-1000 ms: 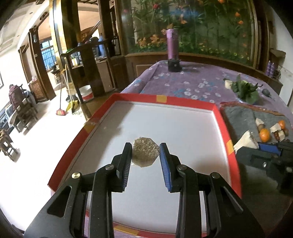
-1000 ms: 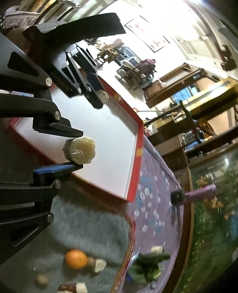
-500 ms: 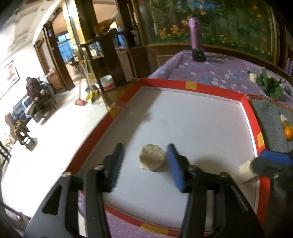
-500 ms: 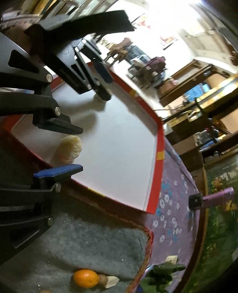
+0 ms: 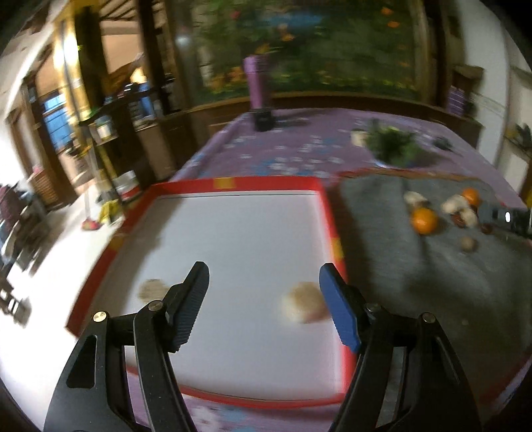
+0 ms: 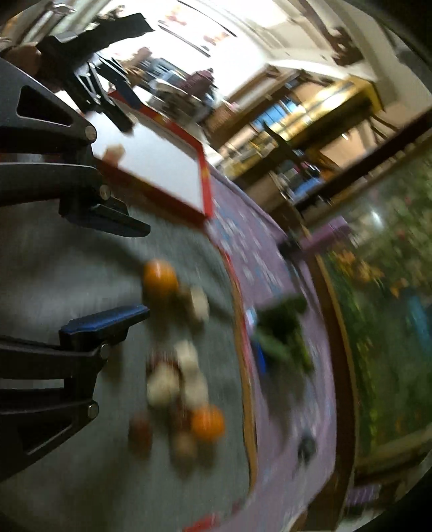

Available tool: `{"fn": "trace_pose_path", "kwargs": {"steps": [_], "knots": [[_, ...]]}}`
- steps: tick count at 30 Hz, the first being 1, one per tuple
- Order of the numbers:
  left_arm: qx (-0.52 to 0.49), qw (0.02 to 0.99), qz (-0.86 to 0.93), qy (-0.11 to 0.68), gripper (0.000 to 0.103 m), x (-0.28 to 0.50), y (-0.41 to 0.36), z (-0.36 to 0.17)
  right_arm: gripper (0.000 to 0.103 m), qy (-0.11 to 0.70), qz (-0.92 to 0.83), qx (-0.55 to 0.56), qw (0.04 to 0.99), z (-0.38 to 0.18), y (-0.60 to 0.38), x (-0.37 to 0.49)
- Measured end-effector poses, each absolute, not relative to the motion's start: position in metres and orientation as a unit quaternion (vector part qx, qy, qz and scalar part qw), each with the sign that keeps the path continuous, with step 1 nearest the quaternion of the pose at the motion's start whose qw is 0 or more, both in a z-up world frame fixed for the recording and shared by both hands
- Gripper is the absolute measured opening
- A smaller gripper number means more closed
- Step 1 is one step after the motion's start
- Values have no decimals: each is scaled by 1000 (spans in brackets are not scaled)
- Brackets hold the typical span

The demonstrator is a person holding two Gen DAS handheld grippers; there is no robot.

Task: Organize fruits
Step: 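Grasp a dark red date with the right gripper while the left gripper grasps a brown round fruit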

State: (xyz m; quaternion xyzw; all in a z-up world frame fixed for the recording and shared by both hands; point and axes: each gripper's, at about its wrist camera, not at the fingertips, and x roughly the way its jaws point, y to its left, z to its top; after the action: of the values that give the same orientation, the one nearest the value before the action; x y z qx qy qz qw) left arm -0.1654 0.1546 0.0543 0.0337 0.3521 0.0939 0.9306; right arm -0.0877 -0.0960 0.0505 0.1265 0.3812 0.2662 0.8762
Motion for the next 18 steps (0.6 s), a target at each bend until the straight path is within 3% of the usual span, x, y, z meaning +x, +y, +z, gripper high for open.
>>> {"fn": "trace_pose_path", "kwargs": {"steps": [9,18], "knots": [[72,926,23,371,70,-161,93,48,42,384,194,135,892,44,-178,-100],[92,912,-56,395,70,-147,33,42,42,412,166,112,889,31,-187,-86]]}}
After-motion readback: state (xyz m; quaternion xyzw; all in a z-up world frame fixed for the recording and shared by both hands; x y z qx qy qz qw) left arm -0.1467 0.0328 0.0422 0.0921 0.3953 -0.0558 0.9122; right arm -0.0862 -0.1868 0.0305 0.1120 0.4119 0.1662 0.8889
